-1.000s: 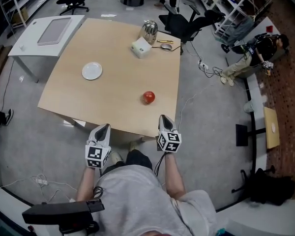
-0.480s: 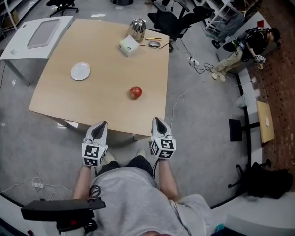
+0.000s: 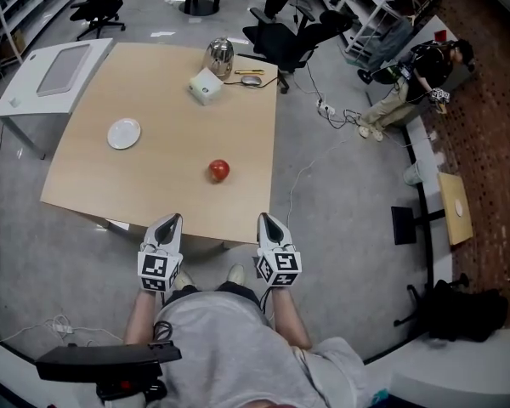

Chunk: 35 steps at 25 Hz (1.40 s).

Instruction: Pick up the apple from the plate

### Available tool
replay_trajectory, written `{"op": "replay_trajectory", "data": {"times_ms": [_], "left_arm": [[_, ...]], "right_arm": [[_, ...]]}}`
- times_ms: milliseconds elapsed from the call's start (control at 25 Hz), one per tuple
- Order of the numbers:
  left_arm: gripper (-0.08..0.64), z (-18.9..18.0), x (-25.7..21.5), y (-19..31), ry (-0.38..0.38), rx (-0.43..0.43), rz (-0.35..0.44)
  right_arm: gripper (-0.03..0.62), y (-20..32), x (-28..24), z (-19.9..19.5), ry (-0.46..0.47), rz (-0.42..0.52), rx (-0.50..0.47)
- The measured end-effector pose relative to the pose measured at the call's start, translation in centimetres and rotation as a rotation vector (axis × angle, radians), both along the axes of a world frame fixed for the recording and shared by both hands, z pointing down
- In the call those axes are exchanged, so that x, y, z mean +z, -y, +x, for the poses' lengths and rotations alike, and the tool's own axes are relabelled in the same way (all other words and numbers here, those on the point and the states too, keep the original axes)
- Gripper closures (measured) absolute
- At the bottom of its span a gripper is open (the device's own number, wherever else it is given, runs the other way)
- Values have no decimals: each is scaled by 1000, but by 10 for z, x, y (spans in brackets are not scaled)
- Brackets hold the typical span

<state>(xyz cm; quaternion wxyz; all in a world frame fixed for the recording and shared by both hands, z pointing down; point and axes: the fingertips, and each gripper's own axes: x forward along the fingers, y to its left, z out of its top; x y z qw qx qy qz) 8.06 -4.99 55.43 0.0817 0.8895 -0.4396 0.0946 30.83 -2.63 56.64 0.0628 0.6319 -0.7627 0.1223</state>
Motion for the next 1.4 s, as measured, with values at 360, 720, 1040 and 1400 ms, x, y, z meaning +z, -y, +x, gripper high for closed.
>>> {"op": "replay_trajectory", "data": {"times_ms": [360, 720, 1040, 1400], "left_arm": [[540, 25, -3, 5, -4, -15, 7], [540, 40, -9, 13, 4, -19, 14], [540, 42, -7, 19, 13, -27, 6], [540, 41, -4, 26, 17, -30, 4]], "right_arm": [[586, 1, 1, 16, 3, -1, -29], [586, 7, 5, 22, 27, -18, -67], [586, 12, 7, 22, 38, -18, -84], [586, 21, 10, 15, 32, -13, -90]]}}
